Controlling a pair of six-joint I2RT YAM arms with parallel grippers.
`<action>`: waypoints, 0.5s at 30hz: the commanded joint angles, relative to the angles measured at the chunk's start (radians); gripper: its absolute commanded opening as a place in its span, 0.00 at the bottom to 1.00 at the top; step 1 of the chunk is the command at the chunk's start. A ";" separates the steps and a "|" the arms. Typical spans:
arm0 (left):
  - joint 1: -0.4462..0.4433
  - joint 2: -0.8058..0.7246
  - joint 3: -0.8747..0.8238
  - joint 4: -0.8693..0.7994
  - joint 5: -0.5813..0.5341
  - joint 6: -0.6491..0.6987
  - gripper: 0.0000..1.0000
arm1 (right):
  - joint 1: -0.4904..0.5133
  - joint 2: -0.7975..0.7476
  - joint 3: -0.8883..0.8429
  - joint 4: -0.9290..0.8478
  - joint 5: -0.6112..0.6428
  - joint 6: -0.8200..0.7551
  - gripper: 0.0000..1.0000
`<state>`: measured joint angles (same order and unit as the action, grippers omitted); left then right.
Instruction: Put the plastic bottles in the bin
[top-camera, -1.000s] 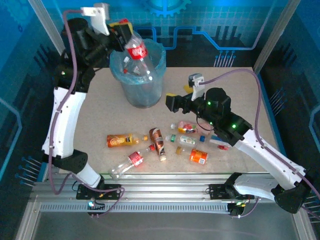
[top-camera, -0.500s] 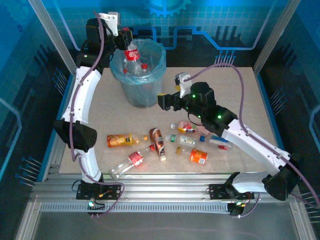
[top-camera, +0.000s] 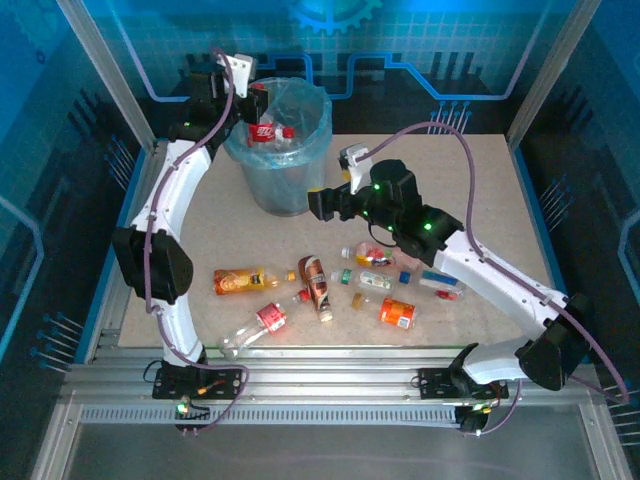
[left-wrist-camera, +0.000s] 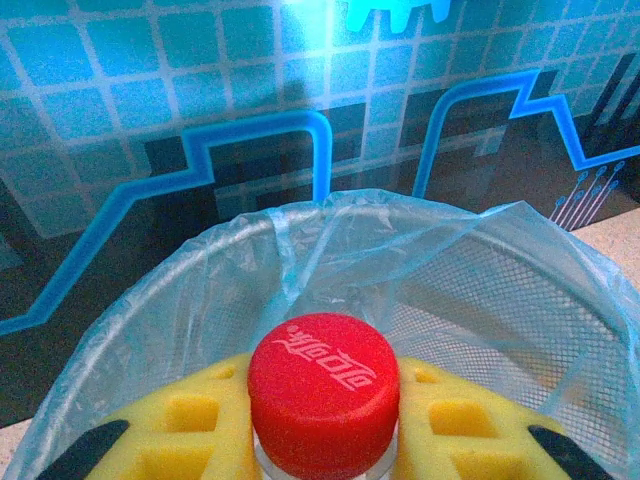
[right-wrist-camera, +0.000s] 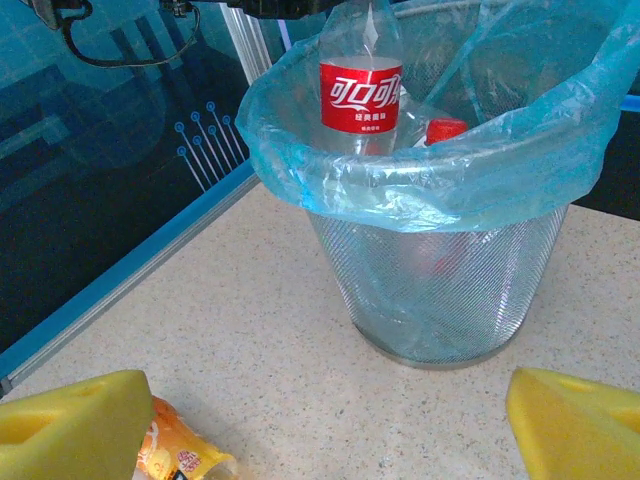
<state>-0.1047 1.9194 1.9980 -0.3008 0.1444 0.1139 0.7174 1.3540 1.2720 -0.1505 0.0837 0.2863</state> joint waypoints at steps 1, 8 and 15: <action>0.014 -0.011 -0.019 0.065 0.032 0.029 0.00 | -0.007 0.010 0.037 -0.009 -0.017 -0.016 0.92; 0.017 -0.024 -0.107 0.101 0.043 0.031 0.00 | -0.007 0.010 0.036 -0.022 -0.010 -0.029 0.92; 0.021 -0.021 -0.166 0.116 0.067 0.047 0.00 | -0.006 0.015 0.031 -0.030 0.006 -0.031 0.92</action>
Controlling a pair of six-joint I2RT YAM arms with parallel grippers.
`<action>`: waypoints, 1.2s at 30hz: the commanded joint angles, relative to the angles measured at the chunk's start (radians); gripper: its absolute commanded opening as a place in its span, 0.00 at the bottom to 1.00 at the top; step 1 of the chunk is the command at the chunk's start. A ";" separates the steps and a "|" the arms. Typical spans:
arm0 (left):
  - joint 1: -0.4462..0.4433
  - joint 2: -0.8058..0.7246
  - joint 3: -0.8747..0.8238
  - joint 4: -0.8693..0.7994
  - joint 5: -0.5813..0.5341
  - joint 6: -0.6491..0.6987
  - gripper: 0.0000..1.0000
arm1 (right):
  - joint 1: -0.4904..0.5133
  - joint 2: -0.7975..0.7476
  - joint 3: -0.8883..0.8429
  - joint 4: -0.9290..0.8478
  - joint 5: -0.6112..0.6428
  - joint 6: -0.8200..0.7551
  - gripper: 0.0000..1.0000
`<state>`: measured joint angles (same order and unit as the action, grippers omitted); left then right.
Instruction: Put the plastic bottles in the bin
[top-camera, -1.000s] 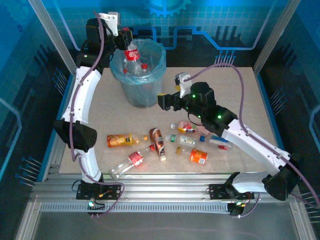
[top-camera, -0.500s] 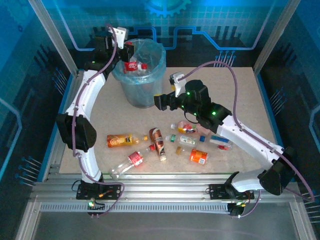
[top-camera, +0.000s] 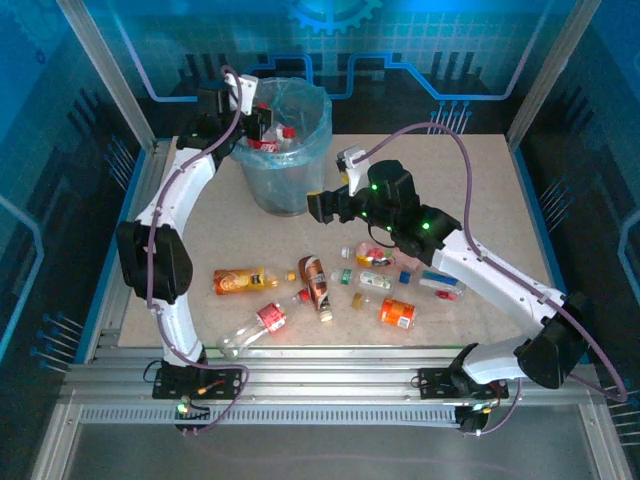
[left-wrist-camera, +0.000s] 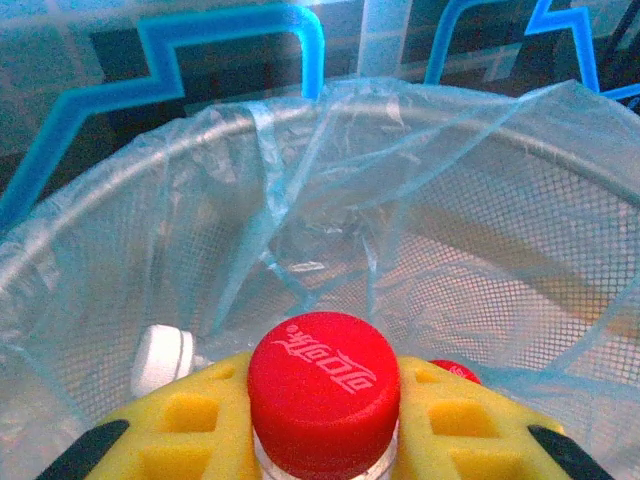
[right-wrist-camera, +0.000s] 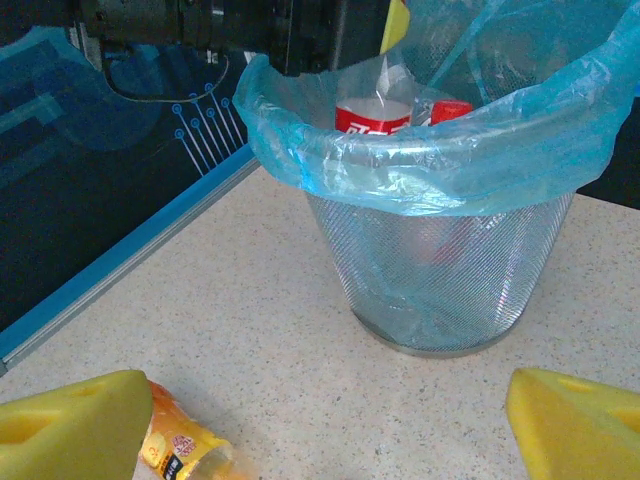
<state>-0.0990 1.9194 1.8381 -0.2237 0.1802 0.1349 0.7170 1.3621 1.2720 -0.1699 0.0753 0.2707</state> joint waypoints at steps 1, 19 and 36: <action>0.016 -0.017 -0.005 0.033 0.033 0.028 0.00 | -0.006 0.008 0.033 -0.016 0.013 -0.016 0.92; 0.018 0.020 -0.097 0.044 0.106 0.041 0.00 | -0.006 0.015 0.028 -0.043 -0.008 0.004 0.92; 0.020 -0.007 0.057 -0.026 0.107 -0.054 0.58 | -0.005 -0.008 0.028 -0.068 -0.009 0.005 0.92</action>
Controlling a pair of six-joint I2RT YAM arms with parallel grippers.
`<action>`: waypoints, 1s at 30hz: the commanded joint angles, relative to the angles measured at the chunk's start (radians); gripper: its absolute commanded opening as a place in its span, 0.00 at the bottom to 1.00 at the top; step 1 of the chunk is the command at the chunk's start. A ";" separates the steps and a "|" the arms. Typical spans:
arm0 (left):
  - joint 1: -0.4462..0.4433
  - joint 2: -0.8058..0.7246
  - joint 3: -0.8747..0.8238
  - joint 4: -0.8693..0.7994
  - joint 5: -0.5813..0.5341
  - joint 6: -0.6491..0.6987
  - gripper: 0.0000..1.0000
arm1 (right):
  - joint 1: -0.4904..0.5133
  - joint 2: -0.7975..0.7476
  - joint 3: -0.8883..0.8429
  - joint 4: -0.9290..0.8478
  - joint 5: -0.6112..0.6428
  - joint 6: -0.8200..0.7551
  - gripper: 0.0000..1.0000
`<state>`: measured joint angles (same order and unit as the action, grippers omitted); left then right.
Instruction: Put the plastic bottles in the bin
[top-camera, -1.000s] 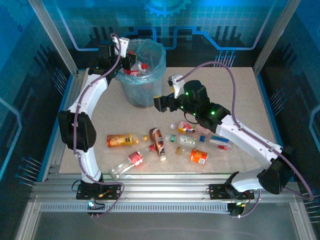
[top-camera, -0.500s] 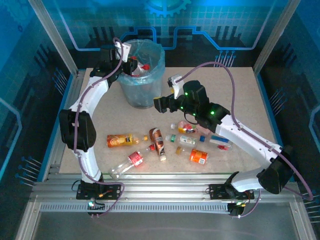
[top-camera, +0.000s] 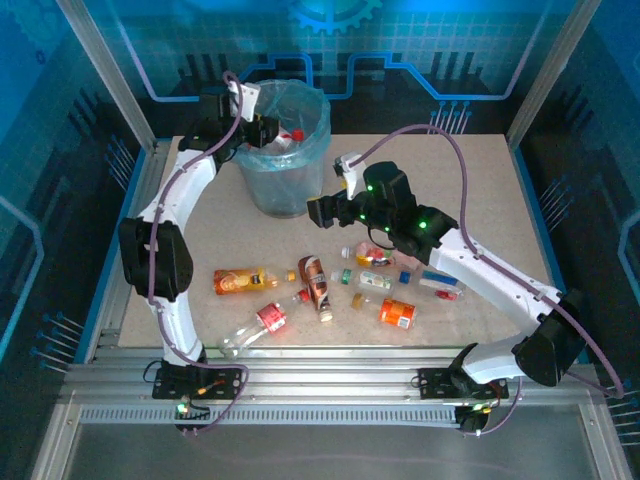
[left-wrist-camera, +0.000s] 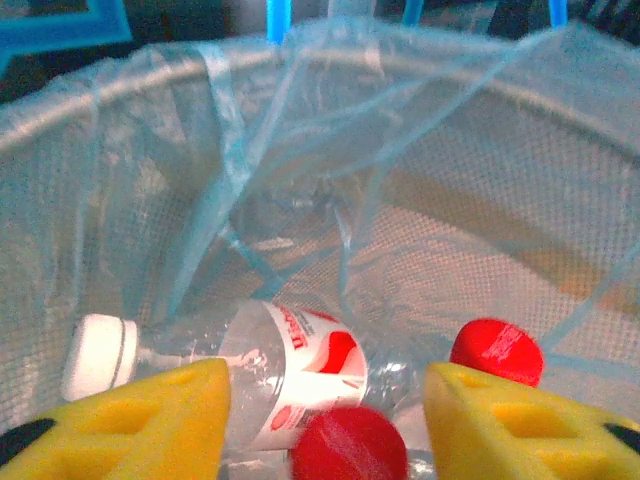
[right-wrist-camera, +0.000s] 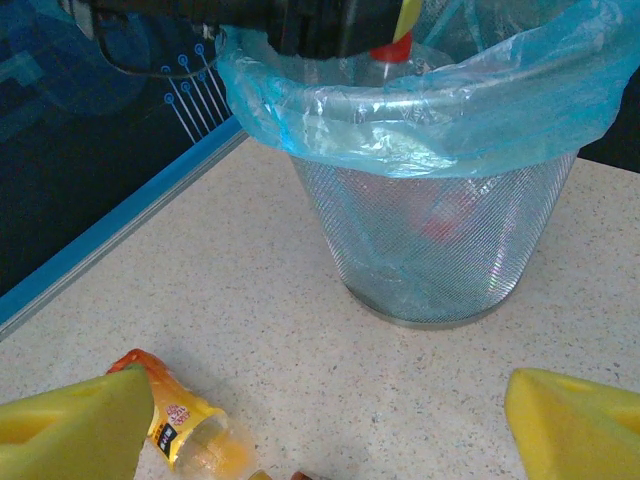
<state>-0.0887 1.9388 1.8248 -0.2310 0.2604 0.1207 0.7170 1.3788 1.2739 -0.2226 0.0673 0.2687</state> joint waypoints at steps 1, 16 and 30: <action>0.009 -0.041 0.073 -0.009 0.027 -0.053 0.64 | -0.006 -0.031 0.023 -0.015 0.006 0.011 0.92; -0.138 -0.386 0.011 -0.098 -0.042 0.022 0.72 | -0.096 -0.136 0.074 -0.321 0.211 0.035 0.91; -0.495 -0.738 -0.396 -0.401 -0.134 0.118 0.72 | -0.111 -0.211 -0.025 -0.566 0.037 -0.002 0.81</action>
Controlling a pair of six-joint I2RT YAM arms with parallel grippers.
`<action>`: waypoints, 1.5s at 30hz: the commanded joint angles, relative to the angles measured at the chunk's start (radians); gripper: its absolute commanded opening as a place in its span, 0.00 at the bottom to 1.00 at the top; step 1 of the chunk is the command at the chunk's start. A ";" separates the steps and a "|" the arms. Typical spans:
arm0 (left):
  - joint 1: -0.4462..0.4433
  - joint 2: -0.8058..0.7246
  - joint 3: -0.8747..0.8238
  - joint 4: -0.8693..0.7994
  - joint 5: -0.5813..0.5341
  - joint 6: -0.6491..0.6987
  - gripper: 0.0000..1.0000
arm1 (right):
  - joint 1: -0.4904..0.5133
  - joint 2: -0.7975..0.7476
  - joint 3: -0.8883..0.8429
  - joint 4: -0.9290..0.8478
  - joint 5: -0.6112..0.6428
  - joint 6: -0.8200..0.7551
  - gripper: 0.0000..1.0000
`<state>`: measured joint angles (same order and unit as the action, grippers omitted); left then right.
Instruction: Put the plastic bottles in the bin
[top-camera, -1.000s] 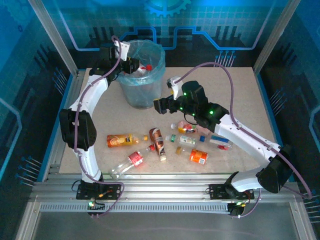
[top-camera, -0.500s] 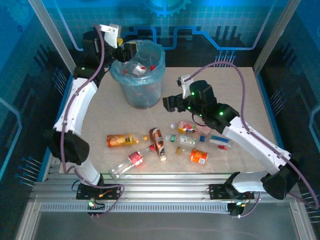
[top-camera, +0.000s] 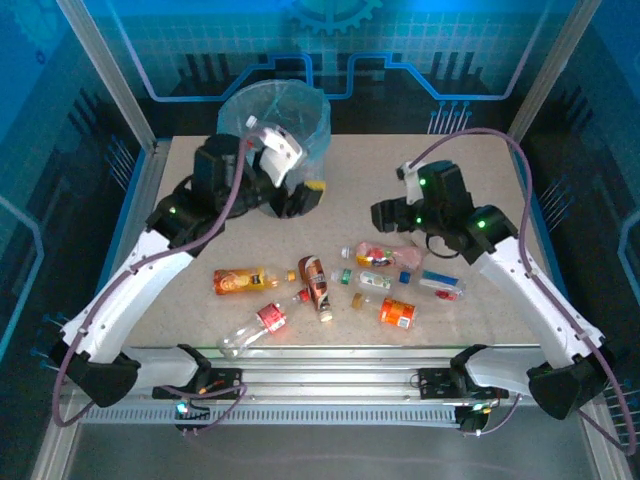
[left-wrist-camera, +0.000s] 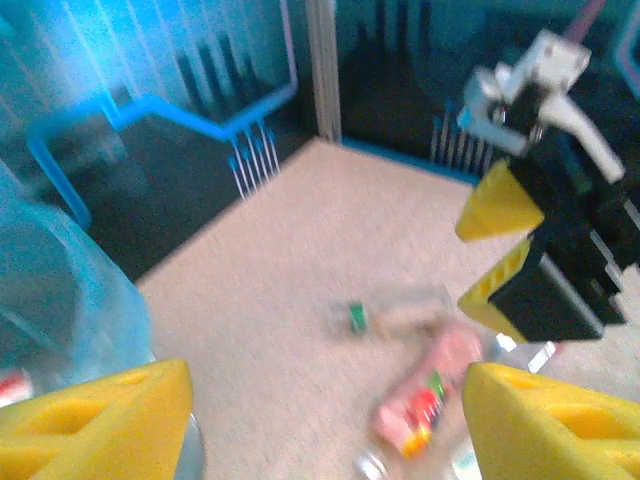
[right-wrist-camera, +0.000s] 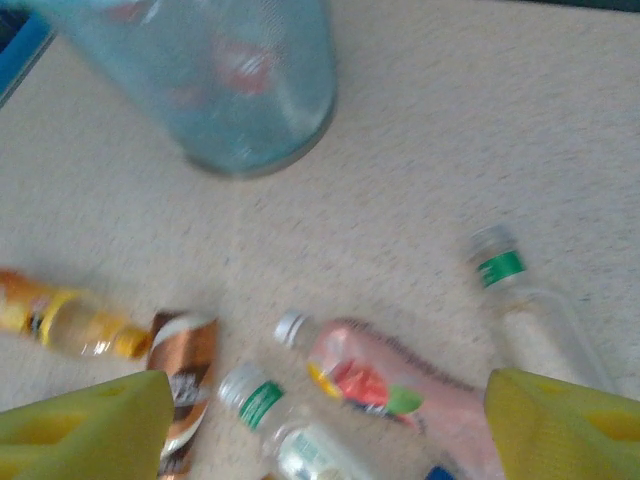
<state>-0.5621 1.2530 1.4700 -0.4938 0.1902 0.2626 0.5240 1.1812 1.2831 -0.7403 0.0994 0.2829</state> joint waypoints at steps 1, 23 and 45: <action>-0.025 -0.065 -0.057 -0.162 -0.085 -0.062 0.72 | 0.117 -0.004 -0.041 -0.050 0.012 0.002 0.81; 0.347 -0.246 -0.229 -0.510 -0.349 -0.542 0.78 | 0.764 0.468 0.123 -0.017 0.106 0.756 0.86; 0.567 -0.405 -0.418 -0.241 -0.558 -0.391 0.81 | 0.888 0.888 0.417 -0.056 0.262 1.590 0.92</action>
<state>-0.0078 0.8707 1.0740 -0.7849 -0.3016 -0.1574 1.4342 2.0377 1.6642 -0.7521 0.3088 1.7348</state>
